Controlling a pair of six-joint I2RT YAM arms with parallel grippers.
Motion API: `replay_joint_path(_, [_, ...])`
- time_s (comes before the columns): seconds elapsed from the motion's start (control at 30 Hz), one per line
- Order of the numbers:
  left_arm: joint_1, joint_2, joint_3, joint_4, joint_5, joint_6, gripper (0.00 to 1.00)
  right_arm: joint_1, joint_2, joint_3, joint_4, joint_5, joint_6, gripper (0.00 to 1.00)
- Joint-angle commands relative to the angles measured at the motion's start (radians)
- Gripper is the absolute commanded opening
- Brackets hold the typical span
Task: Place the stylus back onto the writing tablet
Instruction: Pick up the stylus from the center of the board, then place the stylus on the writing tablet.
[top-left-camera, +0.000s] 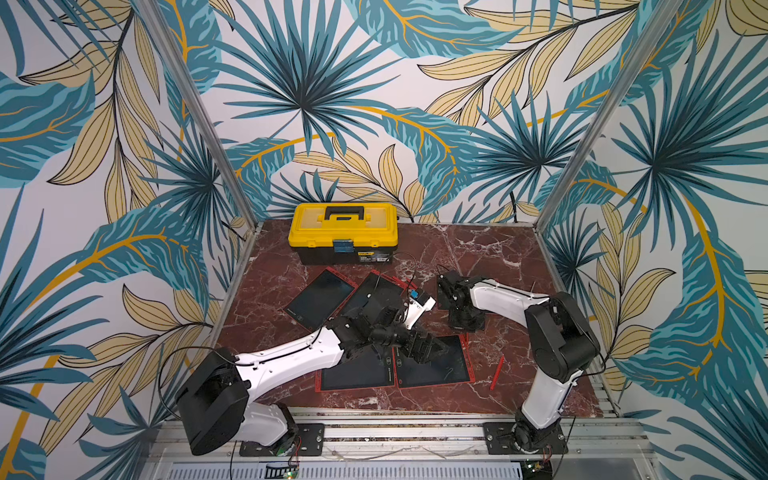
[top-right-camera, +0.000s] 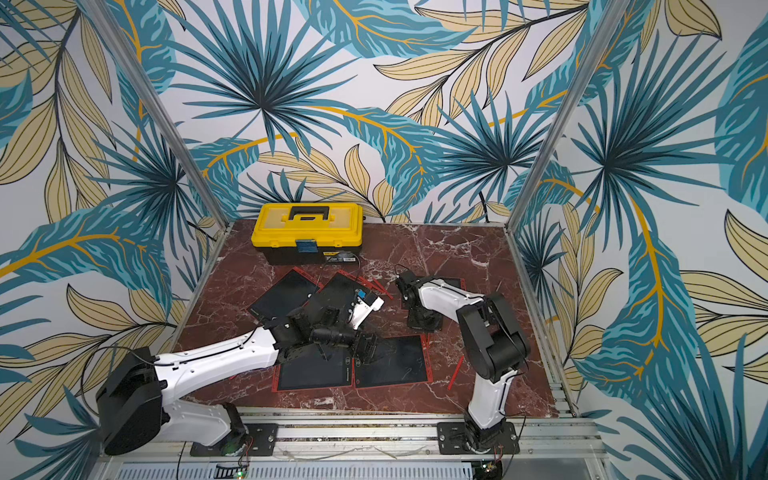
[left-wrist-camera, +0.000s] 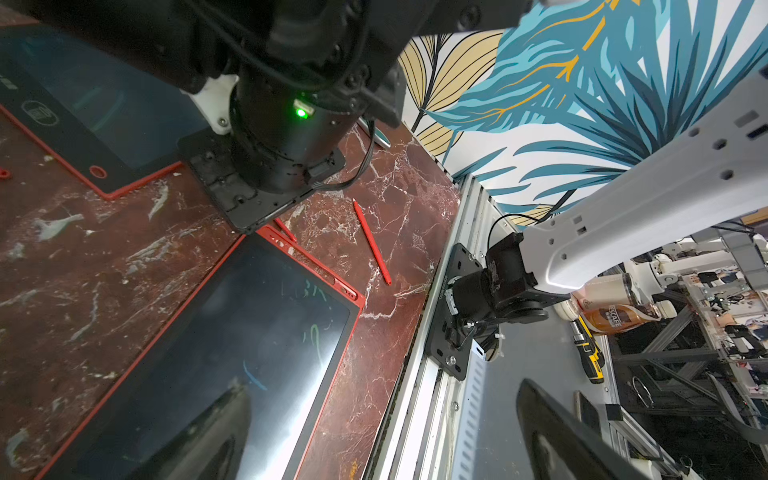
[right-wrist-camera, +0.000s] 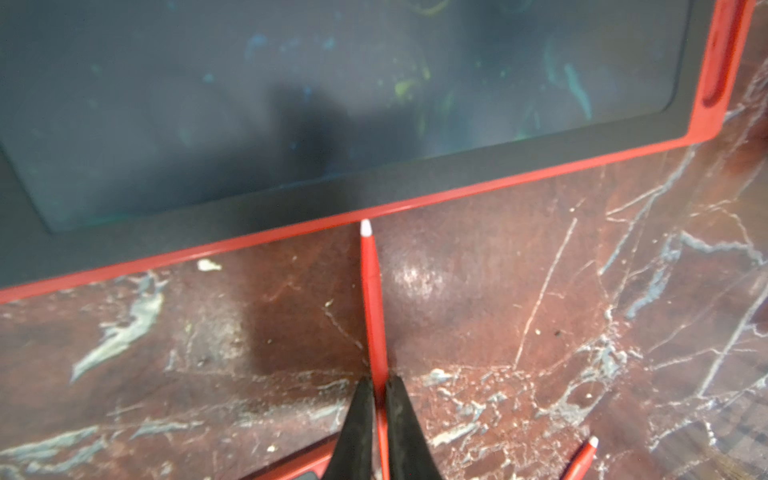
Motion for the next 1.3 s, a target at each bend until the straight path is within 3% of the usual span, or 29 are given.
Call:
replay_joint_path(0.0, [0.002,-0.028,0.02,0.005,-0.008,0.01,1.0,0.007,0.041,-0.002,0.008,-0.049,0.006,0.09])
replay_joint_path(0.33, [0.002,-0.035,0.015,0.005,-0.014,0.007,1.0,0.007,0.011,0.003,-0.017,-0.002,-0.026,0.05])
replay_joint_path(0.67, [0.004,-0.062,0.012,-0.036,-0.032,0.024,1.0,0.007,-0.115,-0.053,0.019,-0.026,-0.181,0.05])
replay_joint_path(1.27, [0.005,-0.144,-0.005,-0.179,-0.057,0.066,1.0,0.033,-0.416,-0.262,0.037,-0.248,-0.28,0.04])
